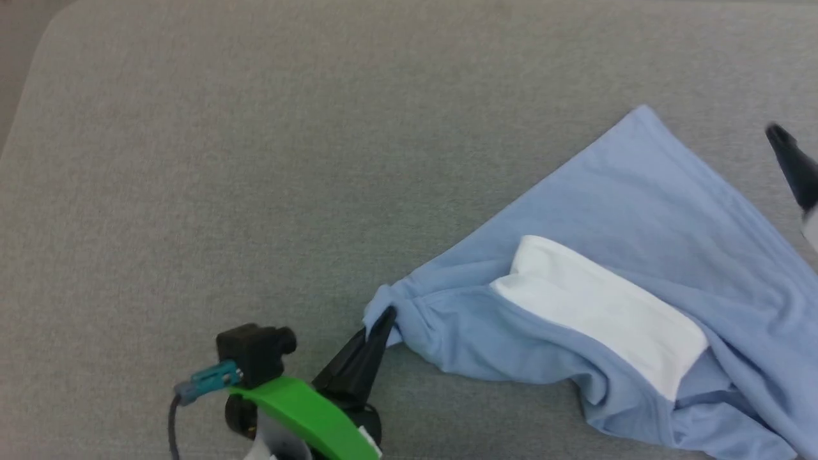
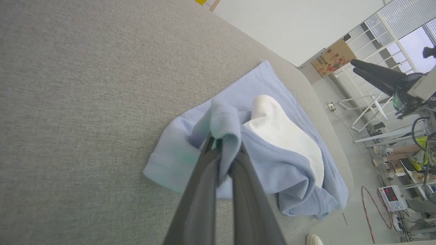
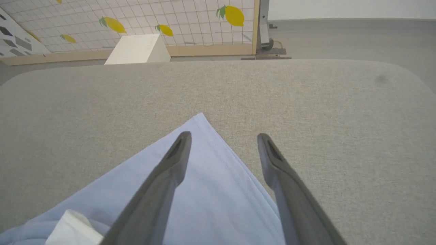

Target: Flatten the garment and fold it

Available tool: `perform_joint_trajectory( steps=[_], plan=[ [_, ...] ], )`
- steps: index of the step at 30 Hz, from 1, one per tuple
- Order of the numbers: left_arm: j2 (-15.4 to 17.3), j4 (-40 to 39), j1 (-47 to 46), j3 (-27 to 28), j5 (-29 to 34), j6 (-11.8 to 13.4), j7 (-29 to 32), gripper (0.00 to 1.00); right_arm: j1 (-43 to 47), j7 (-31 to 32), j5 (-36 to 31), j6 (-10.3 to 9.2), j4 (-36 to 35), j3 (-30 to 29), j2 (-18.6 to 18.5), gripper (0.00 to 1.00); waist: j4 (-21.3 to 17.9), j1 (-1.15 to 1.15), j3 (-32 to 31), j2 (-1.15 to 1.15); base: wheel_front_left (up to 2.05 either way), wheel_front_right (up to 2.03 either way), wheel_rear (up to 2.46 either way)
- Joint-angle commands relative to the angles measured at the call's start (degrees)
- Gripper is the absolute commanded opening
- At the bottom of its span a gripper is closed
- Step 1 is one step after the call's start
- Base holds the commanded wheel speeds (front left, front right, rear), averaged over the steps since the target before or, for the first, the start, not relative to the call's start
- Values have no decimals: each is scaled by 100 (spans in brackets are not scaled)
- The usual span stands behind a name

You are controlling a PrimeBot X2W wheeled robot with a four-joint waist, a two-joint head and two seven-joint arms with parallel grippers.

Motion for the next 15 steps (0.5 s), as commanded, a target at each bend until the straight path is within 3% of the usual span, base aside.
perform_joint_trajectory(
  steps=[1,8,15],
  plan=[
    [-45,25,-164,-49,101,-46,18,0,-256,23,-98,-8,229,118,-52,100,293,0,312,0,0,0,0],
    [-174,73,-556,-312,299,-127,67,0,-1334,392,-377,-8,1340,837,-576,100,737,0,847,0,0,0,0],
    [-322,188,-782,-494,359,-203,47,0,-1726,929,-400,-8,1978,1258,-976,100,1063,0,1156,0,0,0,0]
  ],
)
